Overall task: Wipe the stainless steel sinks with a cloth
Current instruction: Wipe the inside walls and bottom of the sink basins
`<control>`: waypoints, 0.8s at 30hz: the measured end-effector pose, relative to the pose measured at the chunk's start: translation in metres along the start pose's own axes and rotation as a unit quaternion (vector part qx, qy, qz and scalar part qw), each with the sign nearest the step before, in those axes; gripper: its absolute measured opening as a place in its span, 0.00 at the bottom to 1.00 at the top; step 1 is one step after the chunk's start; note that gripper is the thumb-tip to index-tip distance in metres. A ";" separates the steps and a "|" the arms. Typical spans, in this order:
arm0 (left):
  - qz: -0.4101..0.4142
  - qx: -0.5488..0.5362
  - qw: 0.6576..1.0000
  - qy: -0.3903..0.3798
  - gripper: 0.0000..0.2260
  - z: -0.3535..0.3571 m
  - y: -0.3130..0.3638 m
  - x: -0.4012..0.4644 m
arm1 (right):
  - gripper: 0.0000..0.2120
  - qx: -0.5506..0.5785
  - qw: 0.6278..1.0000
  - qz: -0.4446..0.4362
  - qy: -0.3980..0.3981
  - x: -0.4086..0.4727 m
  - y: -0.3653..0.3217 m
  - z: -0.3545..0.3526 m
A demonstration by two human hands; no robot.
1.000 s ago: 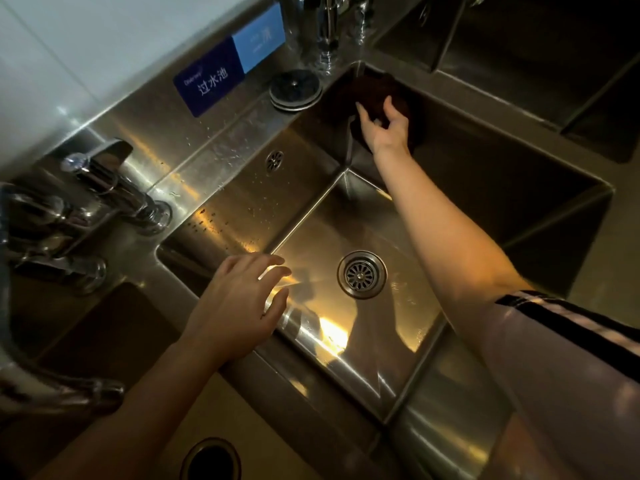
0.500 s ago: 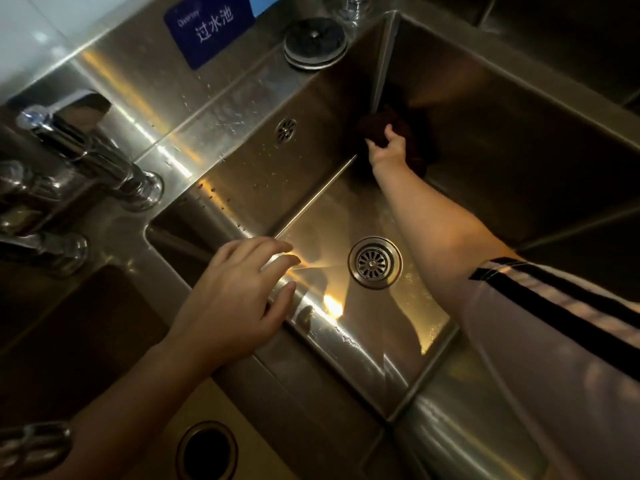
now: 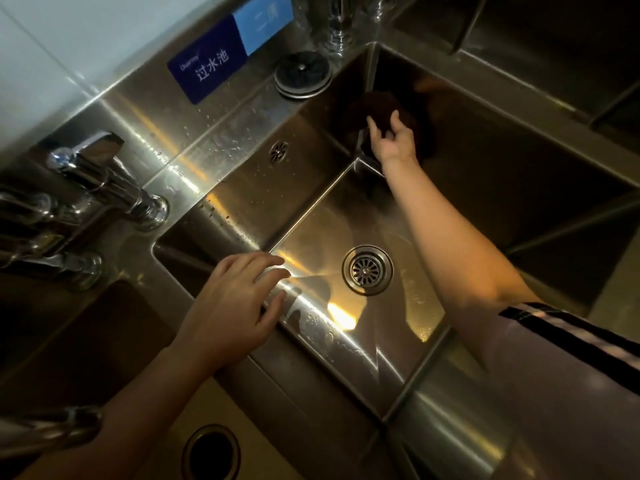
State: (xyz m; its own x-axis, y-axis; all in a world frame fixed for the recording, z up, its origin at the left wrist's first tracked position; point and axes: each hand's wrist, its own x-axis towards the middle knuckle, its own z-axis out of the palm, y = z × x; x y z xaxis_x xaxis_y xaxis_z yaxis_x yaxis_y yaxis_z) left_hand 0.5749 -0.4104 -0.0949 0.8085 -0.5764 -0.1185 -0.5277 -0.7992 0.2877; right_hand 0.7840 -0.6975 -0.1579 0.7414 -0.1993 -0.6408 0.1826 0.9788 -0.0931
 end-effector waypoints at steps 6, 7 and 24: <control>-0.003 0.007 1.000 -0.012 0.19 0.001 0.001 0.000 | 0.27 0.067 0.995 0.007 -0.077 -0.045 -0.017 0.037; -0.004 0.009 1.000 -0.013 0.19 0.001 0.000 0.000 | 0.27 0.069 0.994 0.006 -0.079 -0.046 -0.018 0.038; 0.001 0.001 1.000 -0.002 0.17 -0.002 -0.001 0.002 | 0.27 -0.129 0.972 -0.102 0.167 0.039 -0.012 -0.093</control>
State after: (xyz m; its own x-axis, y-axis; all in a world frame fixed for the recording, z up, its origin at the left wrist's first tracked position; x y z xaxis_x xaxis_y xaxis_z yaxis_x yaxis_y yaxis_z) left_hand 0.5782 -0.4103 -0.0933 0.8066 -0.5784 -0.1215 -0.5298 -0.7987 0.2852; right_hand 0.7505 -0.7128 -0.2529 0.4471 -0.4059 -0.7971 0.1031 0.9086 -0.4048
